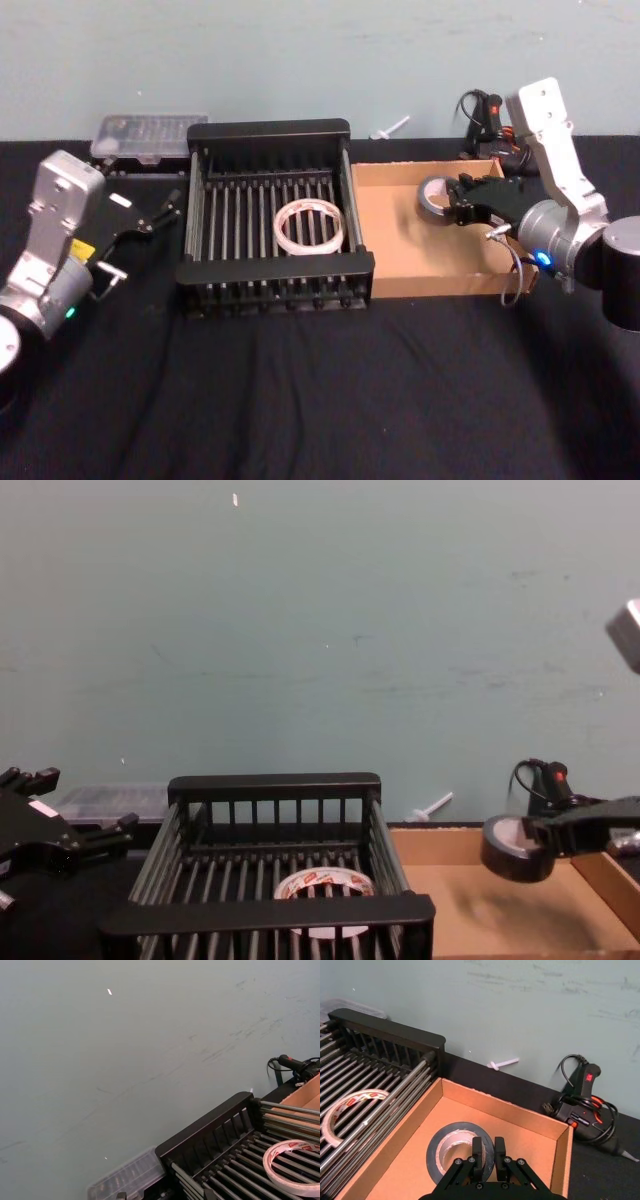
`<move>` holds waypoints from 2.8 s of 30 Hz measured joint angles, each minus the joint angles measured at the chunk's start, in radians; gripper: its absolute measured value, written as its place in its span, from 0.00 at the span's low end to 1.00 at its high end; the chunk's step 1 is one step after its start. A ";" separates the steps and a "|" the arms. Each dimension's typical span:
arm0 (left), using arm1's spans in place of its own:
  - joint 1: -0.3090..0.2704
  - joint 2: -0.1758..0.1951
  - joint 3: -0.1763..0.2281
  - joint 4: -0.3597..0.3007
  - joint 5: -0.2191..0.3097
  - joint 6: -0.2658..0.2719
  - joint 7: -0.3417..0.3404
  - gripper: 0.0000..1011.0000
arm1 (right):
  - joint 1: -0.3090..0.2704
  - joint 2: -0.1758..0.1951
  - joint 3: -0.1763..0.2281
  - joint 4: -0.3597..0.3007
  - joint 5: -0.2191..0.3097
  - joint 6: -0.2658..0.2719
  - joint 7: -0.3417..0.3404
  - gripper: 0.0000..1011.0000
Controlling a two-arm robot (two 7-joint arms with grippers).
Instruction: Pick up the white tape and place it into the black box , Pick up the silver tape and place it into the brown box.
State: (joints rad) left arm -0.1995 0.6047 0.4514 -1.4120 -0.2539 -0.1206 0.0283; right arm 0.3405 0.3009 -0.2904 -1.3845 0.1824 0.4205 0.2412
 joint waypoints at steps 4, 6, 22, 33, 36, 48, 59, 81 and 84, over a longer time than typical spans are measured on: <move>0.000 0.000 0.000 0.000 0.000 0.000 0.000 0.99 | 0.032 -0.028 -0.005 0.067 -0.014 -0.012 0.000 0.15; 0.000 0.000 0.000 0.000 0.000 0.000 0.000 0.99 | 0.040 -0.035 -0.007 0.084 -0.019 -0.015 0.001 0.15; 0.000 0.000 0.000 0.000 0.000 0.000 0.000 0.99 | 0.051 -0.046 -0.009 0.110 -0.031 -0.021 -0.001 0.17; 0.000 0.000 0.000 0.000 0.000 0.000 0.000 0.99 | 0.050 -0.045 -0.009 0.107 -0.028 -0.020 0.000 0.53; 0.000 0.000 0.000 0.000 0.000 0.000 0.000 0.99 | 0.049 -0.044 -0.009 0.106 -0.028 -0.020 0.001 0.61; 0.000 0.000 0.000 0.000 0.000 0.000 0.000 0.99 | 0.048 -0.043 -0.009 0.105 -0.027 -0.020 0.001 0.97; 0.000 0.000 0.000 0.000 0.000 0.000 0.000 0.99 | 0.048 -0.043 -0.009 0.104 -0.027 -0.020 0.001 0.99; 0.000 0.000 0.000 0.000 0.000 0.000 0.000 0.99 | -0.151 -0.034 0.079 -0.119 -0.071 -0.266 -0.051 0.99; 0.000 0.000 0.000 0.000 0.000 0.000 0.000 0.99 | -0.191 -0.037 0.091 -0.139 -0.088 -0.343 -0.065 0.99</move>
State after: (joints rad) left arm -0.1995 0.6047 0.4514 -1.4120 -0.2539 -0.1205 0.0283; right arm 0.1491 0.2642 -0.1993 -1.5230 0.0940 0.0776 0.1761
